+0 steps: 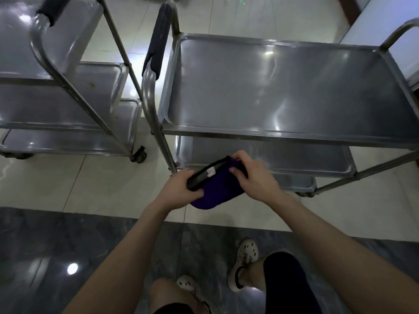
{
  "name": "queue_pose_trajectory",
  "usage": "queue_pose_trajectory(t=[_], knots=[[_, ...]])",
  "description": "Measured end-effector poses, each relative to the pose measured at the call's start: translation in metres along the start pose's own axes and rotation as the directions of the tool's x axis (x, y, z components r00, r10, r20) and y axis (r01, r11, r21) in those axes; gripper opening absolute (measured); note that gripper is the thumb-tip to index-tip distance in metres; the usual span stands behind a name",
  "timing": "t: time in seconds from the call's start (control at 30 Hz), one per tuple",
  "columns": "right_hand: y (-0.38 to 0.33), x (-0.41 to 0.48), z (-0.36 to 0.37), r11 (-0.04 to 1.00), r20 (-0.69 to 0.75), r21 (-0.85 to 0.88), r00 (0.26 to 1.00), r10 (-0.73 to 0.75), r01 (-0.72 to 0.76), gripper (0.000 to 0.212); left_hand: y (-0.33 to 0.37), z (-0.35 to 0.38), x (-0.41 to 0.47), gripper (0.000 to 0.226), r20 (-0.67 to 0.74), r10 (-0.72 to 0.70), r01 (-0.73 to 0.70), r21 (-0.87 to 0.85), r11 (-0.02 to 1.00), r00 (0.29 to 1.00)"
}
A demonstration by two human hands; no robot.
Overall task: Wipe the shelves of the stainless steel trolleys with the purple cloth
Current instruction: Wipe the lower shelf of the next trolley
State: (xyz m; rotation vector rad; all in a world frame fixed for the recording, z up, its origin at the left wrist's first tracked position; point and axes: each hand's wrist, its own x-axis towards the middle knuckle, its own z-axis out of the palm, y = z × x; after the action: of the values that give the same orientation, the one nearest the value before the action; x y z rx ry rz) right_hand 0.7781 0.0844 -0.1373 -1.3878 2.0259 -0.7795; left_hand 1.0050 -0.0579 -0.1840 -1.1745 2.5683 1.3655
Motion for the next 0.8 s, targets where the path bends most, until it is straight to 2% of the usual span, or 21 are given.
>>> queue_pose_trajectory(t=[0.1,0.17,0.3,0.43,0.53,0.6,0.67,0.7,0.73,0.8], knots=[[0.053,0.019,0.038,0.997,-0.189,0.044,0.979,0.072,-0.065,0.035,-0.036,0.023,0.038,0.052,-0.059,0.065,-0.069,-0.062,0.996,0.996],[0.087,0.033,0.063,0.991,-0.263,0.111,0.96,0.099,-0.072,0.044,-0.061,0.043,0.062,0.05,-0.12,0.126,-0.137,-0.087,0.987,0.985],[0.147,0.07,0.106,0.967,-0.313,0.224,0.93,0.192,-0.125,0.04,-0.107,0.076,0.112,0.026,-0.281,0.225,-0.239,-0.015,0.971,0.933],[0.187,0.105,0.146,0.972,-0.402,0.213,0.898,0.179,-0.099,0.037,-0.145,0.088,0.164,0.021,-0.389,0.282,-0.281,0.061,0.958,0.877],[0.197,0.147,0.152,0.99,-0.554,0.139,0.827,0.096,-0.021,0.038,-0.151,0.074,0.209,0.017,-0.471,0.36,-0.324,0.159,0.933,0.805],[0.197,0.173,0.154,0.999,-0.579,0.013,0.814,0.047,-0.049,0.052,-0.148,0.066,0.229,0.032,-0.465,0.41,-0.33,0.247,0.911,0.784],[0.201,0.184,0.168,0.941,-0.536,-0.314,0.841,-0.069,-0.123,0.062,-0.155,0.072,0.227,0.039,-0.49,0.475,-0.378,0.289,0.88,0.731],[0.203,0.183,0.18,0.886,-0.499,-0.45,0.855,-0.143,-0.114,0.063,-0.163,0.08,0.218,0.034,-0.539,0.514,-0.428,0.286,0.857,0.667],[0.205,0.179,0.193,0.846,-0.438,-0.529,0.876,-0.201,-0.07,0.065,-0.177,0.091,0.205,0.026,-0.61,0.521,-0.457,0.276,0.846,0.596],[0.204,0.172,0.217,0.828,-0.294,-0.56,0.928,-0.231,0.029,0.071,-0.207,0.11,0.176,0.016,-0.759,0.432,-0.43,0.222,0.875,0.487]])
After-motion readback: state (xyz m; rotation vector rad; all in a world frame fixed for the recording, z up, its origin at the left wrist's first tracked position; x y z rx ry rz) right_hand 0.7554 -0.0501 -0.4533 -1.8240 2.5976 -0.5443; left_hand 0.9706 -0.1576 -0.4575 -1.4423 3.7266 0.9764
